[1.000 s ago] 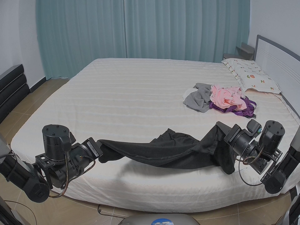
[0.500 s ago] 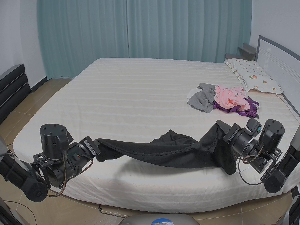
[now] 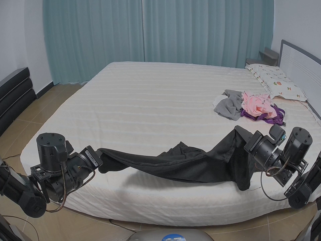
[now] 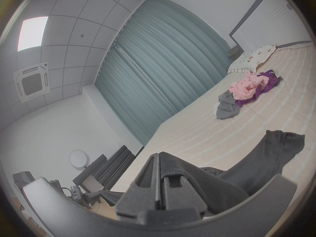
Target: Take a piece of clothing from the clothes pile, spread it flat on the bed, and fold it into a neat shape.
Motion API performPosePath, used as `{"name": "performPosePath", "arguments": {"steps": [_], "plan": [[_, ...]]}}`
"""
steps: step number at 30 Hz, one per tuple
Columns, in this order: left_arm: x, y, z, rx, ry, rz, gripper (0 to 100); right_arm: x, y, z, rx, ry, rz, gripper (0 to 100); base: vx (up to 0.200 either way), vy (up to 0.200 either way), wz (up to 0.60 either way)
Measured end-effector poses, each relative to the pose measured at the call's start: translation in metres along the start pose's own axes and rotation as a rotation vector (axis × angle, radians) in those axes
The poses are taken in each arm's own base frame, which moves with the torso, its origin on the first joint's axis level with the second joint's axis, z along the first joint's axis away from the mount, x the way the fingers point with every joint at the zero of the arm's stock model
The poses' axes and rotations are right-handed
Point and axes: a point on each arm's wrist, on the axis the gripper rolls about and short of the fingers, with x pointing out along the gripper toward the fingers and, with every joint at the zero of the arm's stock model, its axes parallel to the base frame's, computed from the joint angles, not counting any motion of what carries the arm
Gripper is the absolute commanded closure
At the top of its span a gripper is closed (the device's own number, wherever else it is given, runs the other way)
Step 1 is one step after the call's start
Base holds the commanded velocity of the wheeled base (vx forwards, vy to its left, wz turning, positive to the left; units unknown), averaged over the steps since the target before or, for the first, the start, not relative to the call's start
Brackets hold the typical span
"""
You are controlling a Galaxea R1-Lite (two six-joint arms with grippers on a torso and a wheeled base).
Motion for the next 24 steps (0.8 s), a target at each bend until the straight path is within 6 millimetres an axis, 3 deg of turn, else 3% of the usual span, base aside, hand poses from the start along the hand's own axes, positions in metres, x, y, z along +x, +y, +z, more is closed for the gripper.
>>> {"name": "performPosePath", "arguments": {"steps": [12, 19, 24], "plan": [[-0.014, 0.002, -0.009, 0.022, 0.028, -0.002, 100, -0.035, 0.009, 0.008, 0.003, -0.004, 0.028, 100, -0.200, 0.000, 0.00], [-0.032, -0.005, -0.009, 0.058, 0.033, -0.018, 100, -0.061, 0.030, 0.030, 0.013, -0.101, 0.135, 100, 0.000, 0.000, 0.00], [-0.049, -0.020, 0.002, 0.081, 0.021, -0.048, 100, -0.075, 0.044, 0.052, 0.006, -0.165, 0.172, 100, 0.000, 0.000, 0.00]]}}
